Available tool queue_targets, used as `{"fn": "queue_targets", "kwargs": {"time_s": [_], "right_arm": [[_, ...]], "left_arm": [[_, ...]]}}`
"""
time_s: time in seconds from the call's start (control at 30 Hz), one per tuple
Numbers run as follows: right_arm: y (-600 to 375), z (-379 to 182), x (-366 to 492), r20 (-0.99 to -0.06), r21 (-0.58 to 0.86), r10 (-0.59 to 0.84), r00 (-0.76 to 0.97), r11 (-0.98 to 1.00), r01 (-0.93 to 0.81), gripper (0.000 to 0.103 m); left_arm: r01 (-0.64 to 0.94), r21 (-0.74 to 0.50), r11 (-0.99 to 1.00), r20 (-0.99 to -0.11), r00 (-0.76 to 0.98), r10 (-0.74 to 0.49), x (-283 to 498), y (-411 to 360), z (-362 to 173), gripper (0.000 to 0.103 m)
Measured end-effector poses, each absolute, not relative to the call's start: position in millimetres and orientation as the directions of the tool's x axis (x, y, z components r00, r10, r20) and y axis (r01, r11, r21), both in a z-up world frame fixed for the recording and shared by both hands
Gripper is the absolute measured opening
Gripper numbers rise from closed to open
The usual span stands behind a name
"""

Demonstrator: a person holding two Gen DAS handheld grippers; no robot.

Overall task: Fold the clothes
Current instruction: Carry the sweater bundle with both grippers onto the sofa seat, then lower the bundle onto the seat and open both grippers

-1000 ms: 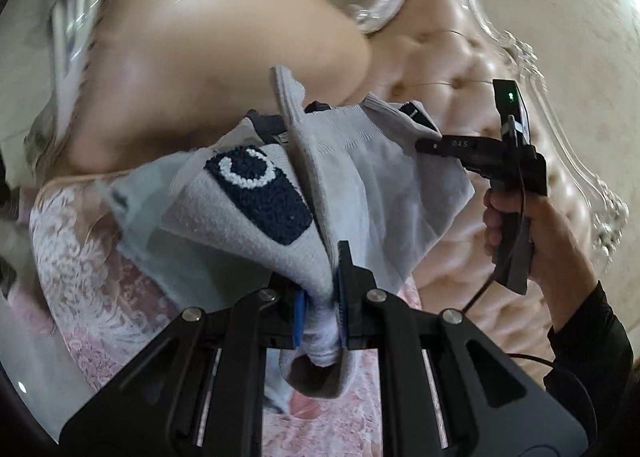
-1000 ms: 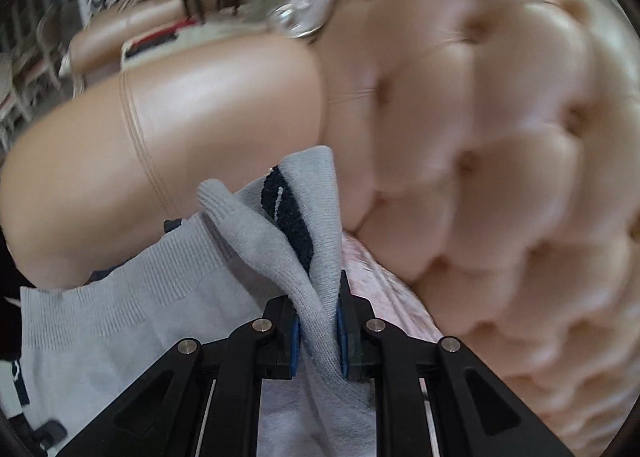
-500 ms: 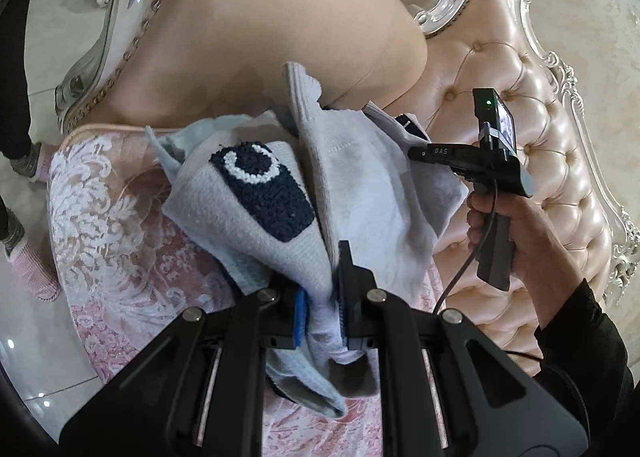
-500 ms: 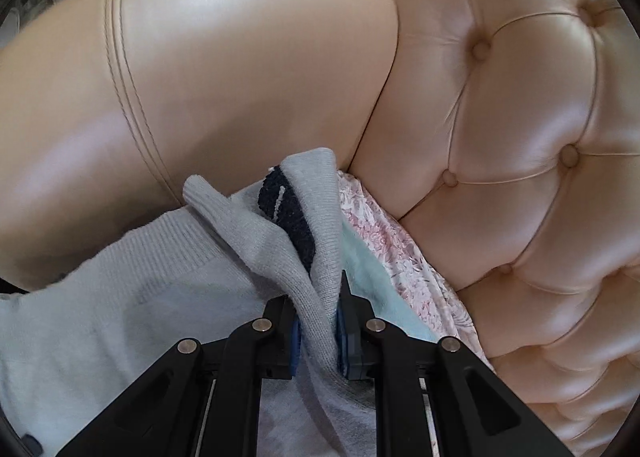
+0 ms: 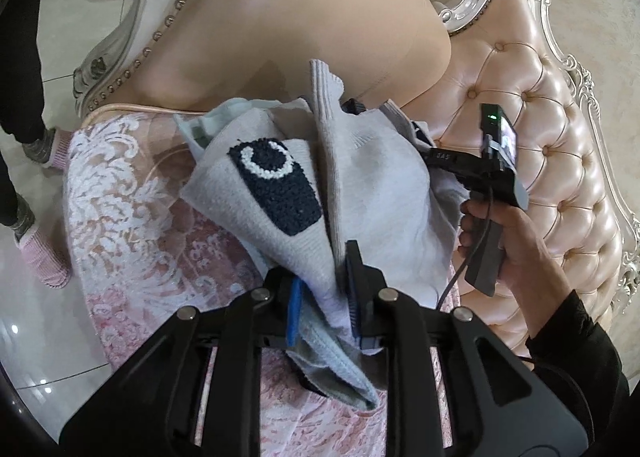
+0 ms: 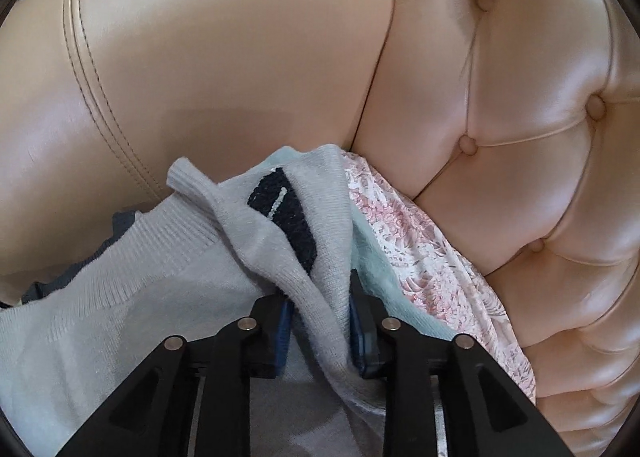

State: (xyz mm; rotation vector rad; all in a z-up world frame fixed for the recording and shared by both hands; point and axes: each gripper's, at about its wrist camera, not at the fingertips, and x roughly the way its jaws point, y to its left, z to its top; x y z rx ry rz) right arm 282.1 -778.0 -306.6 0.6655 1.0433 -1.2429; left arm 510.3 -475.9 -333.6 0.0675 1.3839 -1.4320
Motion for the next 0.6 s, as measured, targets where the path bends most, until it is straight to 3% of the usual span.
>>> {"fn": "queue_targets", "kwargs": {"time_s": [0.07,0.13,0.2,0.53,0.6], "right_arm": [[-772.5,-296.1,270.7,-0.888,-0.091,-0.460,0.004,0.183,0.979,0.044],[-765.3,-283.3,259.1,-0.871,-0.076,-0.492,0.006,0.146,0.986,0.050],[-756.3,-269.0,247.4,-0.855,-0.063,-0.518,0.009,0.122,0.991,0.051],[-668.8,-205.9,182.8,-0.791,-0.039,-0.611,-0.009,0.036,0.999,0.052],[-643.0,-193.7,174.2,-0.766,-0.037,-0.643,-0.021,0.012,0.999,0.052]], "left_arm": [[0.701,-0.656,0.279,-0.681,-0.390,-0.620,511.3,-472.4,-331.0,0.033],[0.714,-0.640,0.284,-0.690,-0.373,-0.620,510.9,-474.3,-327.1,0.035],[0.728,-0.619,0.293,-0.703,-0.348,-0.621,512.1,-471.5,-323.4,0.044],[0.818,-0.523,0.241,-0.718,-0.270,-0.641,501.2,-442.1,-284.5,0.045],[0.855,-0.484,0.187,-0.706,-0.255,-0.661,495.1,-432.5,-265.6,0.051]]}}
